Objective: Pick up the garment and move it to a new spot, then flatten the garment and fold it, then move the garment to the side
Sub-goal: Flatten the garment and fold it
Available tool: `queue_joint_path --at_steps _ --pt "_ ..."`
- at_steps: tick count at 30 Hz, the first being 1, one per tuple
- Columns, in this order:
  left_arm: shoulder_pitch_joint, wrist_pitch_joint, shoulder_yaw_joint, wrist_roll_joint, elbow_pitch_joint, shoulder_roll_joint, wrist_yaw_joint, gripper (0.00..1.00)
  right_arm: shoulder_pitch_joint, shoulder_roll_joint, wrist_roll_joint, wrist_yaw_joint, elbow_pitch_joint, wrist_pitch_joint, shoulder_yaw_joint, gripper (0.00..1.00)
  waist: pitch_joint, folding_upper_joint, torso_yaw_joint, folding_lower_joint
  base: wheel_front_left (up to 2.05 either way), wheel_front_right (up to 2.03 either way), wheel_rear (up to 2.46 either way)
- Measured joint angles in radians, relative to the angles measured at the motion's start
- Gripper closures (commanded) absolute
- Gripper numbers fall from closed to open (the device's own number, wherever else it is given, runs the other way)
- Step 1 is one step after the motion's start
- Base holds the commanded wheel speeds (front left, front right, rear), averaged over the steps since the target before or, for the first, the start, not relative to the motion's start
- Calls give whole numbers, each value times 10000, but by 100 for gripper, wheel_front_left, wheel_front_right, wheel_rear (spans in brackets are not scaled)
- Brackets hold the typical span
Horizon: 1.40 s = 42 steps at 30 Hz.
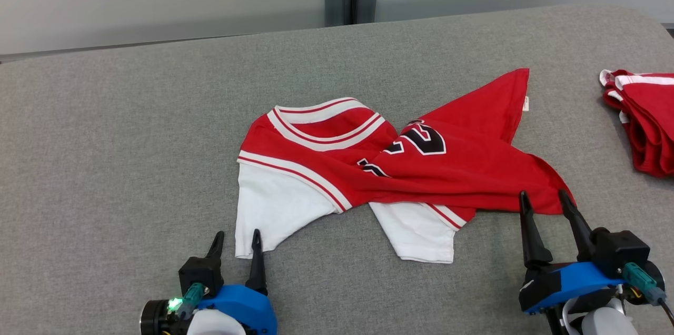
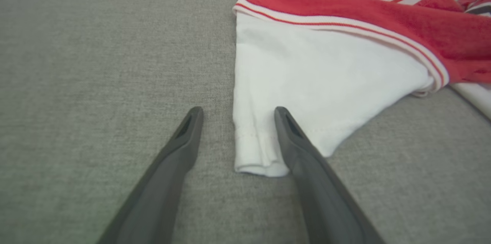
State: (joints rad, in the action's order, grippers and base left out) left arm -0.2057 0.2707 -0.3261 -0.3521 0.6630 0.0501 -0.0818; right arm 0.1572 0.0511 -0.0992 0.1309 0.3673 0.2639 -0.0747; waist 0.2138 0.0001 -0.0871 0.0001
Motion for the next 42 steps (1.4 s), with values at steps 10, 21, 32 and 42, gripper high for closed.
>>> queue_joint_path --at_steps 10,21,32,42 --pt "-399 140 -1298 -640 1011 88 309 100 24 0 -10 0 54 0 -224 0 -108 0 115 -1 0 0 0" --pt "-406 -12 -1072 -692 635 -36 123 100 28 -4 -50 0 224 0 -660 0 -148 0 229 -1 0 0 0" --pt "-218 -19 -727 -140 180 -48 332 100 547 -2 23 0 1655 0 -2031 0 79 0 331 -1 0 0 0" --pt "-249 38 -633 184 0 -111 468 100 1174 -2 -96 0 2686 0 -2592 0 503 0 531 -1 0 0 0"
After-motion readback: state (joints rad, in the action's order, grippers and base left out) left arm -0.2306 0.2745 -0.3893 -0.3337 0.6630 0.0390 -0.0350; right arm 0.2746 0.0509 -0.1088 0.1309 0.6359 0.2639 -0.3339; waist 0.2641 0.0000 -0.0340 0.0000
